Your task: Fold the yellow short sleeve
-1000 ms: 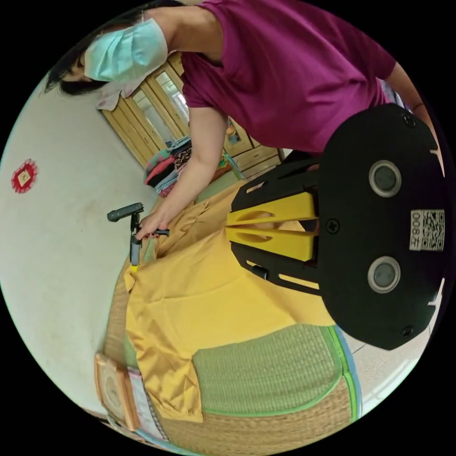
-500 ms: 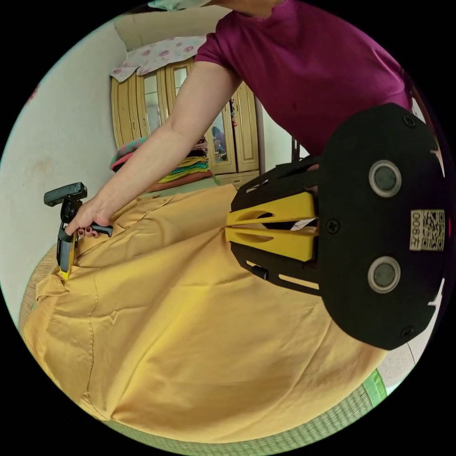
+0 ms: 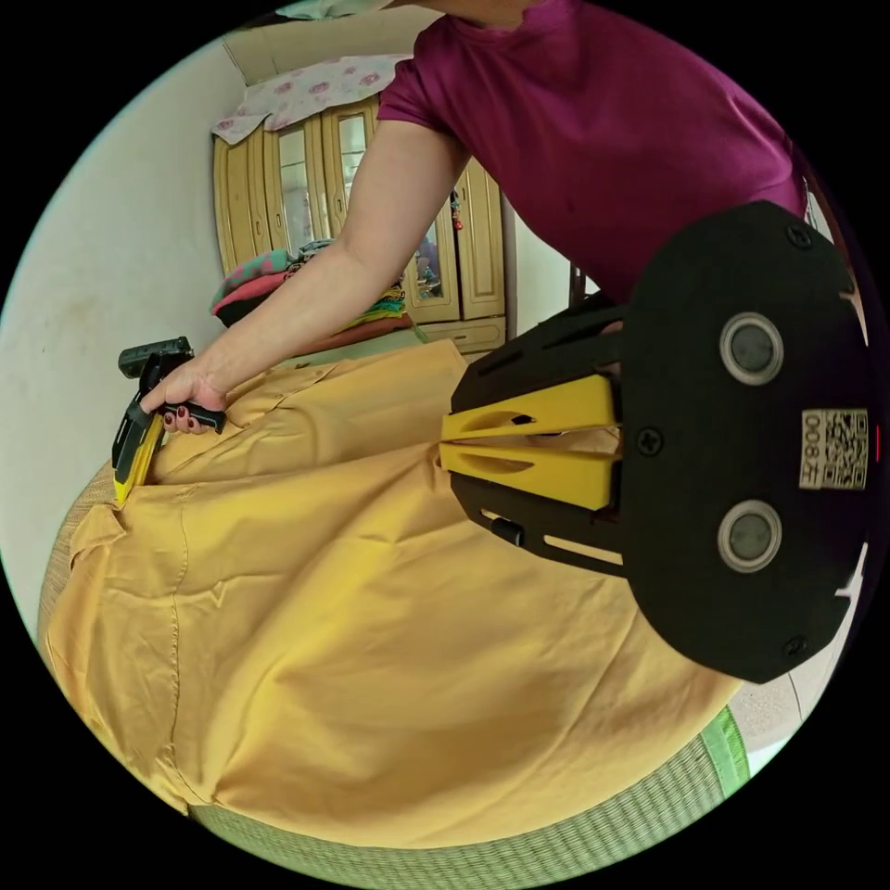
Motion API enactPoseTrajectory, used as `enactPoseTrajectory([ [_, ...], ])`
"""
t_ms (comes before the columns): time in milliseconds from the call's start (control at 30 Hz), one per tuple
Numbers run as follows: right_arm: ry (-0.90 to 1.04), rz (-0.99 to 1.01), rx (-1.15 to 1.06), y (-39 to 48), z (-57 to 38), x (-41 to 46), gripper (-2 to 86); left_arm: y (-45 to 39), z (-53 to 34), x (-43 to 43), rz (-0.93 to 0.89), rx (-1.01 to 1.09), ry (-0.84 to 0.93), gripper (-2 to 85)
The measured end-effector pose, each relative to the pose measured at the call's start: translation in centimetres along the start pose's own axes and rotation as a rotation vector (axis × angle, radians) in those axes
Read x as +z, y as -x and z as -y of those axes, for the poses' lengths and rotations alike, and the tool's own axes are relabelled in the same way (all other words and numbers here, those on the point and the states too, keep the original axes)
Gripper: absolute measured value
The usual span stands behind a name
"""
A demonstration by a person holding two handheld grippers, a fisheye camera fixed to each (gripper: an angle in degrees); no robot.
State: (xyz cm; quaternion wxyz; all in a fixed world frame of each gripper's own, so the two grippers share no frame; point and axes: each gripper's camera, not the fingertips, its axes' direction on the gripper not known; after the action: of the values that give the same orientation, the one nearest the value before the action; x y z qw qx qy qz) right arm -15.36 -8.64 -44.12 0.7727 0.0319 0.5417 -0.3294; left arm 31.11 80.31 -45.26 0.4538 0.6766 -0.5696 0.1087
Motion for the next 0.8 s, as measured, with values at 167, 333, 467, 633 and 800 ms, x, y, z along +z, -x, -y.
enactPoseTrajectory([
  [167, -0.022, -0.011, 0.042, -2.1, -0.7, -0.3, 1.1, 0.7, 0.5, 0.1, -0.012, -0.016, -0.011, 0.3],
  [333, -0.033, -0.129, 0.070, -2.7, 0.4, -0.4, 0.2, 0.8, 1.3, 0.4, -0.022, -0.010, -0.009, 0.4],
  [467, -0.040, -0.281, 0.038, -1.5, 3.7, -0.1, 0.1, 0.6, 2.2, 0.6, -0.045, 0.005, -0.025, 0.4],
  [633, 0.014, -0.402, 0.033, -0.8, 7.7, 0.9, 0.2, 0.3, 3.9, 1.4, -0.047, 0.027, -0.039, 0.4],
  [800, 0.001, -0.375, 0.056, -0.2, 6.7, 0.5, 0.7, 0.0, 4.3, 2.2, -0.088, 0.039, -0.056, 0.9],
])
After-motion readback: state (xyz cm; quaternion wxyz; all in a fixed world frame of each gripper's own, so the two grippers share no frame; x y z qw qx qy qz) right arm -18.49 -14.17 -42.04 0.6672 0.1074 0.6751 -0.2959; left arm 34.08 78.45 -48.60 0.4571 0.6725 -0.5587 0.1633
